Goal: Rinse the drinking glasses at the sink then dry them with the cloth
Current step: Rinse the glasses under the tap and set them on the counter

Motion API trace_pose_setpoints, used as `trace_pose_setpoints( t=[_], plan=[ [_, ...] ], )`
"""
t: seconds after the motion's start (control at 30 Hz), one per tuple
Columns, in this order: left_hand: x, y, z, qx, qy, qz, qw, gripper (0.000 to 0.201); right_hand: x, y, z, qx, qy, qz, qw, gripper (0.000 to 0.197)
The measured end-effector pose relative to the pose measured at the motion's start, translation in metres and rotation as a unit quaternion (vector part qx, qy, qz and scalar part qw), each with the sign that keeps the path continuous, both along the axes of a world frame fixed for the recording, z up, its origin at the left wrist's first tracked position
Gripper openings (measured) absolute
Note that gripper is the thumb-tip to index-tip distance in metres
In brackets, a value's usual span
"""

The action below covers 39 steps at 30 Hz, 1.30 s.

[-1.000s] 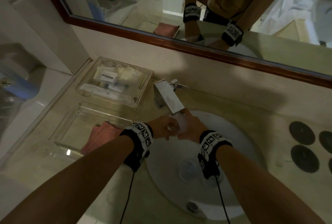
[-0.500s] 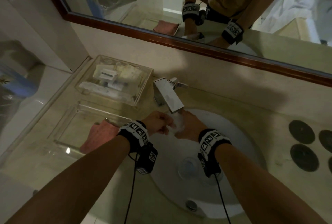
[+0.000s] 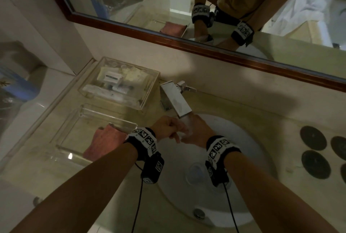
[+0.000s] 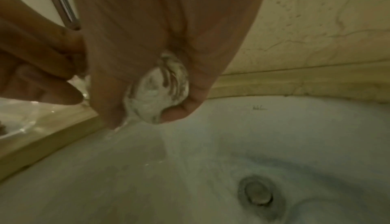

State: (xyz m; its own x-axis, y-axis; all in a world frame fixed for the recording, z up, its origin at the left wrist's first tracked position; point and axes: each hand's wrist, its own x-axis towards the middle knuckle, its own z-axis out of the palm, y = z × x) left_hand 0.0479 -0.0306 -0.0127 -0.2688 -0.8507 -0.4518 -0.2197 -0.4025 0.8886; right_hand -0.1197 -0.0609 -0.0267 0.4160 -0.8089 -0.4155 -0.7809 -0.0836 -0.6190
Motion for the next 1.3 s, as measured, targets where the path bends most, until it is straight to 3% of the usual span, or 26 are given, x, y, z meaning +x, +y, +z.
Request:
trace_pose_setpoints(
  t=[0.13, 0.23, 0.33, 0.53, 0.67, 0.83, 1.0, 1.07, 1.2, 1.27, 1.3],
  plan=[
    [0.0, 0.001, 0.002, -0.023, -0.023, -0.047, 0.998, 0.015, -0.002, 0.002, -0.007, 0.009, -0.049, -0.05, 0.997, 0.088],
    [0.002, -0.004, -0.001, -0.062, -0.132, -0.145, 0.979, 0.022, -0.007, 0.001, -0.008, 0.027, -0.089, -0.065, 0.994, 0.077],
    [0.001, -0.007, -0.001, -0.117, -0.215, -0.198, 0.949, 0.02, -0.008, 0.0, -0.007, 0.034, -0.101, -0.059, 0.993, 0.081],
    [-0.007, -0.005, 0.003, -0.109, -0.175, -0.15, 0.967, 0.013, -0.001, 0.01, -0.012, -0.007, -0.131, -0.09, 0.987, 0.091],
    [-0.007, -0.004, 0.008, -0.094, -0.167, -0.17, 0.967, 0.018, -0.002, 0.013, -0.009, -0.003, -0.13, -0.079, 0.988, 0.093],
    [0.0, -0.008, 0.01, -0.137, -0.294, -0.301, 0.897, 0.026, -0.004, 0.009, -0.002, 0.019, -0.112, -0.052, 0.992, 0.089],
    [-0.009, -0.005, 0.008, -0.109, -0.205, -0.24, 0.943, 0.026, -0.001, 0.015, -0.003, 0.037, -0.16, -0.087, 0.983, 0.087],
    [-0.011, -0.004, 0.004, -0.112, -0.196, -0.215, 0.95, 0.031, 0.003, 0.021, -0.007, 0.033, -0.195, -0.129, 0.972, 0.088],
    [-0.012, -0.002, 0.007, -0.067, -0.19, -0.23, 0.952, 0.023, 0.002, 0.026, -0.009, 0.016, -0.145, -0.117, 0.982, 0.088],
    [-0.007, -0.005, 0.015, -0.039, -0.245, -0.324, 0.913, 0.037, 0.0, 0.024, -0.006, 0.019, -0.11, -0.085, 0.99, 0.085],
    [-0.004, -0.006, 0.017, -0.053, -0.316, -0.376, 0.869, 0.047, -0.001, 0.023, -0.003, 0.015, -0.095, -0.076, 0.992, 0.085]
  ],
)
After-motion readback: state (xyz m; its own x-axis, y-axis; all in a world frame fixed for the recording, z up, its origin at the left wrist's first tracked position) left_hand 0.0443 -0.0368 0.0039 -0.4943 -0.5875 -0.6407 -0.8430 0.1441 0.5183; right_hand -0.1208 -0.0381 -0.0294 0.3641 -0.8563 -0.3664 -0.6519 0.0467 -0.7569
